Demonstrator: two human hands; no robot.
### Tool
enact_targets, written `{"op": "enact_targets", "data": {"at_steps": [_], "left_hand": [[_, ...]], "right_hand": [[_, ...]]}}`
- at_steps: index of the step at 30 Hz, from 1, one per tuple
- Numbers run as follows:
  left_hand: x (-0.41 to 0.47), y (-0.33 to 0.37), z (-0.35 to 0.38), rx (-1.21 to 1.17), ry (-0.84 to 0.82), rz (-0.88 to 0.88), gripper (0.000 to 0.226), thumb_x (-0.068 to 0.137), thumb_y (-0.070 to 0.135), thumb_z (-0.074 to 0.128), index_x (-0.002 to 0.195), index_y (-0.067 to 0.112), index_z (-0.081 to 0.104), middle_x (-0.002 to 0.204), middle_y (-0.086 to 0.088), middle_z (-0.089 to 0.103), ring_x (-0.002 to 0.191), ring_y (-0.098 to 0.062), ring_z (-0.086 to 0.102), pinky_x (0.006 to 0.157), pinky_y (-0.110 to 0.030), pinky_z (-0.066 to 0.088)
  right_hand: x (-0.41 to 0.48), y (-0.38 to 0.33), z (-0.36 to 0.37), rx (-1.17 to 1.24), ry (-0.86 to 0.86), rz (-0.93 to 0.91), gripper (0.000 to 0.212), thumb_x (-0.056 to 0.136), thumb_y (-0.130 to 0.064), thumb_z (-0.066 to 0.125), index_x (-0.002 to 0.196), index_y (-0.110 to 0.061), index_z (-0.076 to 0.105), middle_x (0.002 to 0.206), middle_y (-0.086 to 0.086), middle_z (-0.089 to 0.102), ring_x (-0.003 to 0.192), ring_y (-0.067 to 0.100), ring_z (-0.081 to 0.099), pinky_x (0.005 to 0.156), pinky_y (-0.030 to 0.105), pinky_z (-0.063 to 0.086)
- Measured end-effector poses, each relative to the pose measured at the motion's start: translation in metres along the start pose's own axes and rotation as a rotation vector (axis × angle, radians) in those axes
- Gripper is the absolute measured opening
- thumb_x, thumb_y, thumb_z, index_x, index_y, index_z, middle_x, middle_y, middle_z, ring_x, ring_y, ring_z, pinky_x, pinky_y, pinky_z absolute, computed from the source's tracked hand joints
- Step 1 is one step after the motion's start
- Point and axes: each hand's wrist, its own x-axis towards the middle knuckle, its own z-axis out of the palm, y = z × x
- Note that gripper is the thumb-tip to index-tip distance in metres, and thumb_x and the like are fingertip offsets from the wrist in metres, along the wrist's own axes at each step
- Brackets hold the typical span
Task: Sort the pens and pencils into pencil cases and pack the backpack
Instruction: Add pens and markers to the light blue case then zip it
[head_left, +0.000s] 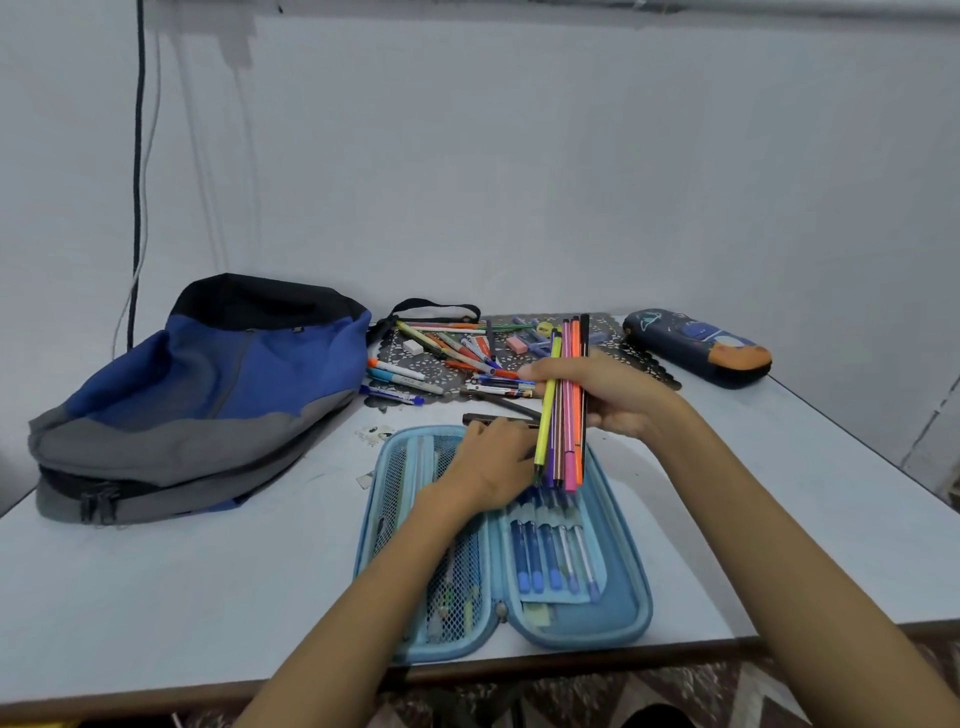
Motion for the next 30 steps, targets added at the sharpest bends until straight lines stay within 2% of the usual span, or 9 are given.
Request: {"op": "enact_targets", "data": {"at_steps": [3, 6, 8, 10, 13, 15, 21, 26, 30], "left_hand": [[0.002, 0.000, -0.002, -0.208, -0.001, -0.085, 0.040, 0.100, 0.034, 0.035, 0.070, 0.014, 0.053, 0.081, -0.010, 0.060, 0.075, -0.023, 0.049, 0.075, -0.038, 0.028], [0.000, 0.003, -0.006, -0.481, 0.091, -0.124, 0.061, 0.090, 0.060, 0.029, 0.066, 0.009, 0.051, 0.069, -0.013, 0.054, 0.063, -0.021, 0.046, 0.068, -0.038, 0.037], [-0.003, 0.001, -0.008, -0.600, 0.192, -0.164, 0.059, 0.091, 0.058, 0.038, 0.065, 0.006, 0.046, 0.065, -0.011, 0.044, 0.060, -0.019, 0.038, 0.062, -0.034, 0.032], [-0.006, -0.006, -0.010, -0.691, 0.252, -0.209, 0.046, 0.089, 0.048, 0.049, 0.065, 0.008, 0.048, 0.065, -0.011, 0.044, 0.062, -0.018, 0.040, 0.062, -0.032, 0.031], [-0.009, -0.018, -0.014, -0.843, 0.261, -0.251, 0.019, 0.086, 0.027, 0.058, 0.079, 0.010, 0.061, 0.086, -0.020, 0.065, 0.078, -0.023, 0.057, 0.074, -0.034, 0.045], [-0.012, -0.023, -0.017, -0.962, 0.293, -0.288, 0.012, 0.079, 0.024, 0.061, 0.089, 0.015, 0.062, 0.097, -0.020, 0.068, 0.086, -0.026, 0.062, 0.078, -0.039, 0.048], [-0.012, -0.021, -0.013, -0.999, 0.403, -0.285, 0.018, 0.089, -0.002, 0.053, 0.088, 0.015, 0.061, 0.098, -0.026, 0.067, 0.082, -0.018, 0.061, 0.080, -0.025, 0.050], [-0.012, -0.022, -0.012, -0.993, 0.368, -0.279, 0.017, 0.091, 0.000, 0.050, 0.093, 0.009, 0.063, 0.087, -0.011, 0.068, 0.083, -0.016, 0.062, 0.086, -0.030, 0.050], [-0.012, -0.022, -0.010, -0.979, 0.358, -0.272, 0.022, 0.092, 0.001, 0.048, 0.089, 0.015, 0.065, 0.084, -0.006, 0.068, 0.082, -0.015, 0.063, 0.088, -0.034, 0.050]], "right_hand": [[0.006, 0.011, -0.009, 0.199, -0.088, 0.047, 0.014, 0.080, -0.023, 0.075, 0.082, -0.022, 0.061, 0.055, -0.008, 0.055, 0.041, 0.003, 0.045, 0.051, 0.022, 0.027], [0.013, 0.024, -0.022, 0.382, -0.158, 0.025, 0.027, 0.069, -0.025, 0.085, 0.066, -0.022, 0.058, 0.060, -0.007, 0.043, 0.049, 0.005, 0.036, 0.056, 0.020, 0.020], [0.017, 0.033, -0.027, 0.451, -0.133, 0.028, 0.027, 0.068, -0.023, 0.085, 0.062, -0.020, 0.059, 0.057, -0.007, 0.044, 0.051, 0.007, 0.034, 0.061, 0.022, 0.016], [0.017, 0.042, -0.026, 0.453, -0.119, 0.077, 0.025, 0.073, -0.021, 0.082, 0.062, -0.017, 0.060, 0.053, -0.006, 0.049, 0.045, 0.005, 0.039, 0.058, 0.019, 0.024], [0.010, 0.047, -0.014, 0.263, -0.083, 0.159, 0.020, 0.082, -0.019, 0.072, 0.069, -0.015, 0.057, 0.052, -0.006, 0.055, 0.036, 0.004, 0.043, 0.036, 0.013, 0.028], [0.005, 0.046, -0.004, 0.041, -0.057, 0.152, 0.020, 0.083, -0.020, 0.071, 0.072, -0.013, 0.056, 0.050, -0.005, 0.055, 0.034, 0.005, 0.043, 0.030, 0.015, 0.026], [0.000, 0.044, 0.021, -0.386, -0.087, 0.124, 0.022, 0.079, -0.018, 0.074, 0.087, -0.009, 0.055, 0.058, 0.004, 0.058, 0.040, 0.012, 0.050, 0.035, 0.019, 0.034], [-0.007, 0.040, 0.018, -0.349, -0.191, 0.197, 0.029, 0.086, -0.020, 0.071, 0.101, -0.003, 0.054, 0.076, 0.015, 0.069, 0.049, 0.019, 0.061, 0.045, 0.024, 0.054], [-0.014, 0.034, 0.019, -0.335, -0.225, 0.228, 0.032, 0.087, -0.013, 0.070, 0.108, 0.001, 0.050, 0.069, 0.017, 0.064, 0.050, 0.024, 0.065, 0.053, 0.031, 0.060]]}}
